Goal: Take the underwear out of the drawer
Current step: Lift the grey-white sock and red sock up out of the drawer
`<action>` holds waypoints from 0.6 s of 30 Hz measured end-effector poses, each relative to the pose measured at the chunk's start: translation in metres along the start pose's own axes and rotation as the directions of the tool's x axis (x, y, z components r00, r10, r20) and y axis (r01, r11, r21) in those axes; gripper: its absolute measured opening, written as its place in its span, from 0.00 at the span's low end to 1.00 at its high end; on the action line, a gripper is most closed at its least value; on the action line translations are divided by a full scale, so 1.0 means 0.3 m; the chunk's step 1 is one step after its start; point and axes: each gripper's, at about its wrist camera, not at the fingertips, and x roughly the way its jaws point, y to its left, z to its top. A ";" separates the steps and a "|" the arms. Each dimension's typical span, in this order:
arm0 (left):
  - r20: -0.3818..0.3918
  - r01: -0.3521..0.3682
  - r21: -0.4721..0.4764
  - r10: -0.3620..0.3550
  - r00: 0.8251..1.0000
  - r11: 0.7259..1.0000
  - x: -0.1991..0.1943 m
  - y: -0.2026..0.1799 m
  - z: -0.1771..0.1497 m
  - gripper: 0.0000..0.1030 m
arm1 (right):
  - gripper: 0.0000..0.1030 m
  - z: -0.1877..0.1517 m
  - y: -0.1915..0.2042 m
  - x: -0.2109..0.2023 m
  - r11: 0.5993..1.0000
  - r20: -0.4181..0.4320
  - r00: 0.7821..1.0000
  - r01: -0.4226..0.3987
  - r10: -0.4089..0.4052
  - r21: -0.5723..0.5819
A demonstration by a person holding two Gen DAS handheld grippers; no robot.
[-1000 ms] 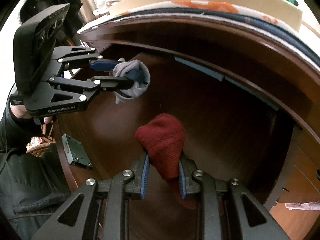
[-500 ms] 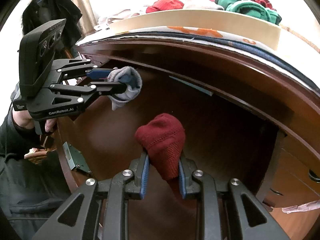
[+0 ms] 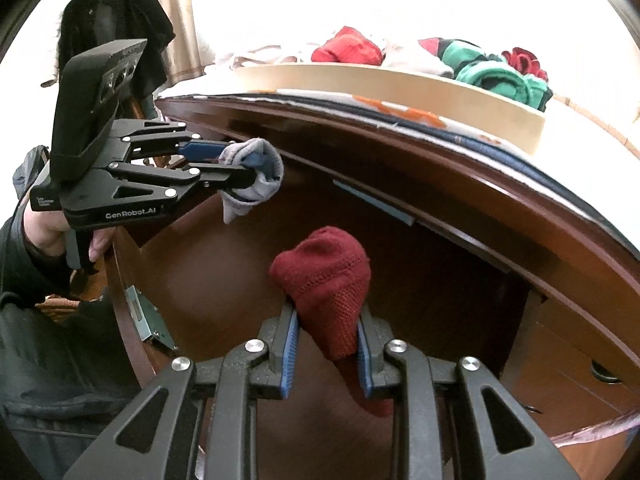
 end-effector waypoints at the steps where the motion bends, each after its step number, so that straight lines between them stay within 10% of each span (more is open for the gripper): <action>1: 0.003 -0.001 -0.003 0.001 1.000 1.000 0.000 0.000 0.001 0.26 | 0.26 -0.004 0.000 -0.004 1.000 0.006 1.000 0.005 -0.005 0.000; 18: 0.070 0.005 -0.054 -0.001 0.998 0.999 -0.070 0.052 0.011 0.26 | 0.26 -0.005 0.058 -0.053 0.992 0.099 0.990 0.104 -0.097 -0.069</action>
